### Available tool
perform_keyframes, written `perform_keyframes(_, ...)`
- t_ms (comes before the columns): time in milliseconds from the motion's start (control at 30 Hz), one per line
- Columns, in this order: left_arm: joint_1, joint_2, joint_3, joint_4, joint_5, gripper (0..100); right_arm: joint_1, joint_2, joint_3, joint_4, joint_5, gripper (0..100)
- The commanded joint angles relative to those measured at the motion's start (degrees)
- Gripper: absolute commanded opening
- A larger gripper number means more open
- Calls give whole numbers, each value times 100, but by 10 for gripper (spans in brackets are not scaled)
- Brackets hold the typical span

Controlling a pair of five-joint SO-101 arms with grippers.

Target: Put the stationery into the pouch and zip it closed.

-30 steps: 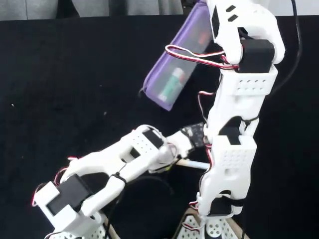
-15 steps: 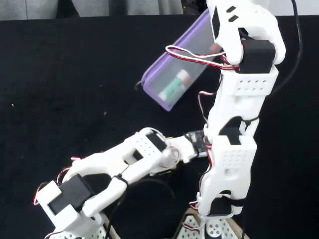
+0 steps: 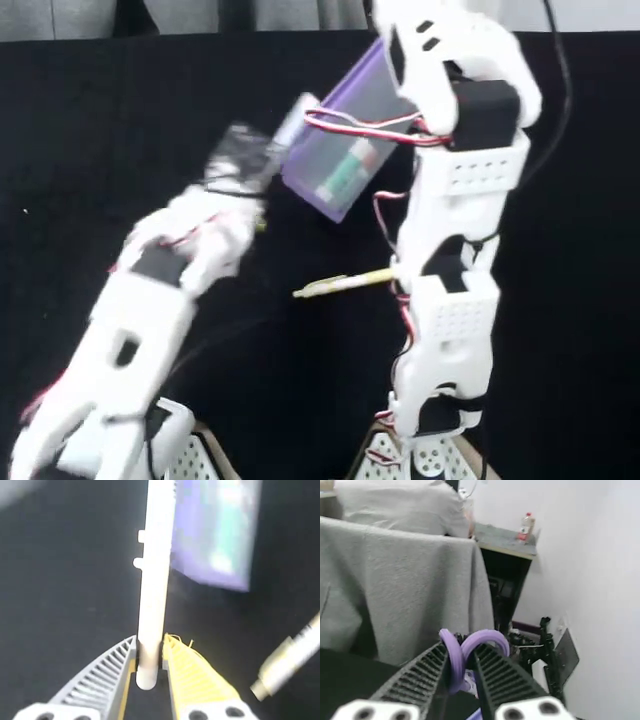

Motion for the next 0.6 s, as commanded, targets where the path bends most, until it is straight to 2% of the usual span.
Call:
perform_keyframes(0, -804, -1820, 954, -1090, 413, 29, -360, -549, -312, 352, -62, 11)
perform_keyframes(133, -1024, -2831, 1886, -1960, 809, 29, -554, -910, -312, 756, -62, 11)
perform_keyframes(233, -1051, -3103, 2079, -2101, 870, 29, -721, -1182, -312, 1029, -62, 11)
perform_keyframes(567, -1174, -2233, 1710, -2145, 888, 29, -1108, -2281, -312, 1899, -62, 11)
